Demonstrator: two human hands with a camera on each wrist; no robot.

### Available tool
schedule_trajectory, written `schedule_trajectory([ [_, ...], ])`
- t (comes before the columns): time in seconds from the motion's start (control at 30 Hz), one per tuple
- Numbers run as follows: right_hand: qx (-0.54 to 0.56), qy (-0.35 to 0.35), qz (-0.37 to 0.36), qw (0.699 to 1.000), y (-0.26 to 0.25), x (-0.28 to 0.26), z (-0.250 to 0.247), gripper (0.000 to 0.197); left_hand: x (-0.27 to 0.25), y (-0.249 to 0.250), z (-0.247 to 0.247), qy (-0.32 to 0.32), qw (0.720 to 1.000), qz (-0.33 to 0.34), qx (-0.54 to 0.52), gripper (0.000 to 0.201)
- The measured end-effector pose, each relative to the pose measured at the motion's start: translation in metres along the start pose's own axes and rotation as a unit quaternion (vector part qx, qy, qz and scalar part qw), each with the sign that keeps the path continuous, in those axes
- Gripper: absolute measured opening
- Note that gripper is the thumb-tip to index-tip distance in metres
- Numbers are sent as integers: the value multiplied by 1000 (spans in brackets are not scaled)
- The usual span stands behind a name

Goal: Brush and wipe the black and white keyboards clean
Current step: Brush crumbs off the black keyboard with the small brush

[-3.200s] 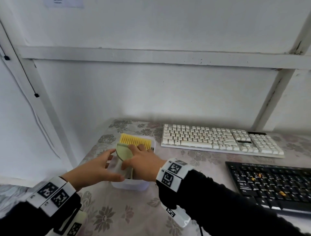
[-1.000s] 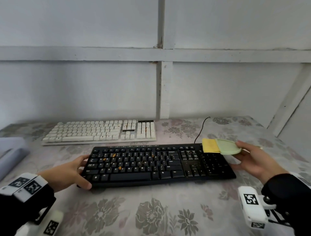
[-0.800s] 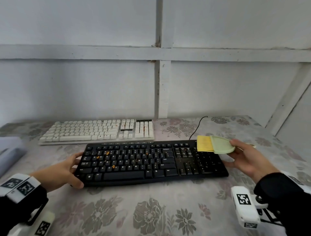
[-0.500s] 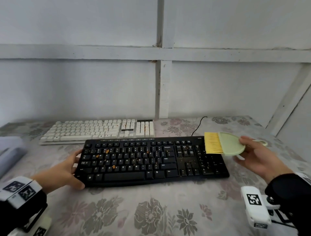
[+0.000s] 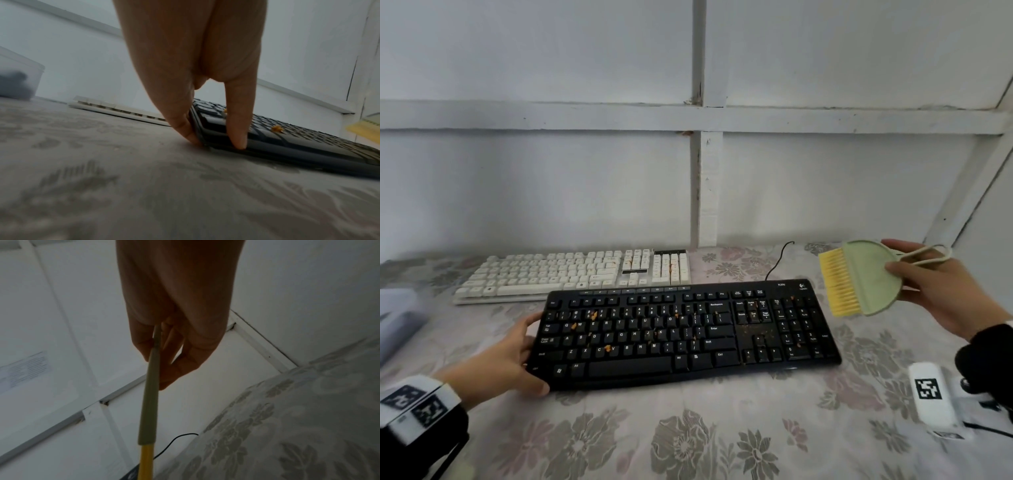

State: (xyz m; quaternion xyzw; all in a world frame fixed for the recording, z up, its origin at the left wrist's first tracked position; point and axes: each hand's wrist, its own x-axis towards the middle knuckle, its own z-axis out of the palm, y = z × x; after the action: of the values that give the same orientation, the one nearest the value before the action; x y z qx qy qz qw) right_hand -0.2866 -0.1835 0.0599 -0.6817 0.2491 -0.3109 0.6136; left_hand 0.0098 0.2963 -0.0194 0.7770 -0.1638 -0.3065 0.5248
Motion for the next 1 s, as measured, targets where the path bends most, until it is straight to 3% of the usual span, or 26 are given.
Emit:
schedule_trajectory([
  [0.07, -22, -14, -18, 1000, 3, 3, 3, 86, 0, -1, 0, 5, 1000, 1, 0, 129],
  [0.23, -30, -31, -35, 998, 0, 5, 14, 95, -3, 2, 4, 9, 1000, 12, 3, 127],
  [0.3, -45, -35, -35, 998, -3, 3, 17, 81, -4, 3, 5, 9, 1000, 14, 10, 123],
  [0.37, -50, -43, -20, 998, -4, 1, 18, 39, -4, 4, 5, 12, 1000, 17, 17, 122],
  [0.4, -61, -42, -18, 997, -2, 2, 15, 34, -4, 4, 5, 13, 1000, 18, 20, 122],
  [0.7, -105, -49, 14, 993, 0, -3, 11, 34, -2, 0, 0, 9, 1000, 27, -12, 126],
  [0.83, -113, -53, 16, 992, -3, -5, 12, 39, -1, -2, -2, -6, 1000, 20, -11, 137],
  [1.0, -112, -53, 6, 992, -8, -6, 14, 39, -1, -3, 0, -13, 1000, 2, -23, 129],
])
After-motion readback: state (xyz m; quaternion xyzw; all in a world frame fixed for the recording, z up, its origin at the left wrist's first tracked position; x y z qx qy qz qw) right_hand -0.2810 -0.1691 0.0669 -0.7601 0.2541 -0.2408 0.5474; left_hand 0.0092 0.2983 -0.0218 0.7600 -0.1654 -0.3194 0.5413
